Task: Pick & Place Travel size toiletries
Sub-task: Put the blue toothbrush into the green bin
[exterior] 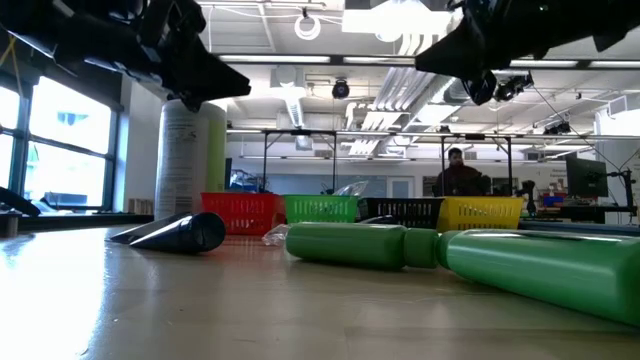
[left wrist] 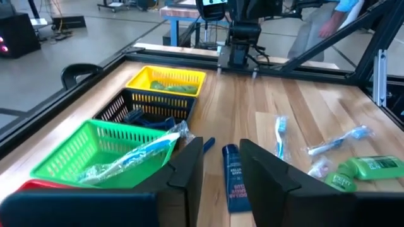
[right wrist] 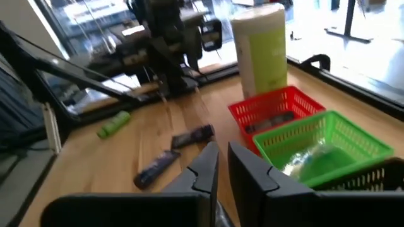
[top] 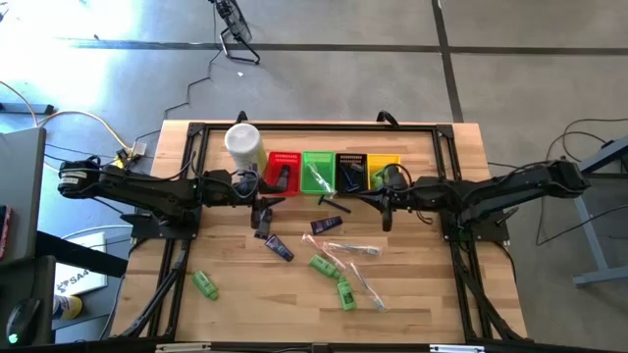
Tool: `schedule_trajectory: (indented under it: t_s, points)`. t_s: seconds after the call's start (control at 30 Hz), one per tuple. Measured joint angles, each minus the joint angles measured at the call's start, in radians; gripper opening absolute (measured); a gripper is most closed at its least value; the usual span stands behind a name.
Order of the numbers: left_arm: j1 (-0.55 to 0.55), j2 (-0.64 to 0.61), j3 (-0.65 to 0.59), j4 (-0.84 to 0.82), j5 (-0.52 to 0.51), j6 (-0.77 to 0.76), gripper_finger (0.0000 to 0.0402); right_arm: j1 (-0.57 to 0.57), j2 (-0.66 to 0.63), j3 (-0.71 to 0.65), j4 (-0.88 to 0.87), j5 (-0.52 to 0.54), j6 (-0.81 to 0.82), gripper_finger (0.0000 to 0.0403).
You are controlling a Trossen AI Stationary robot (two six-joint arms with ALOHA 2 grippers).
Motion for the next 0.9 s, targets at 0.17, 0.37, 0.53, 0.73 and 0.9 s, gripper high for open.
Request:
schedule_trajectory:
  t_s: [0.17,0.37,0.53,0.73,0.9]
  points:
    - [0.000,-0.009,0.000,0.010,0.000,0.006,0.0089,0.027,0.000,0.040,-0.109,0.035,0.044,0.0014]
    - [0.000,-0.009,0.000,0.007,-0.001,0.007,0.0088,0.108,0.021,0.047,-0.166,0.167,0.096,0.0003]
    - [0.000,-0.009,0.000,0.008,-0.001,0.007,0.0088,0.147,0.092,0.047,-0.166,0.215,0.168,0.0003]
    - [0.000,-0.009,0.000,0.011,-0.001,0.007,0.0088,0.150,0.213,0.088,-0.215,0.227,0.265,0.0003]
    - [0.000,-0.009,0.000,0.006,-0.001,0.033,0.0088,0.149,0.319,0.210,-0.344,0.235,0.264,0.0003]
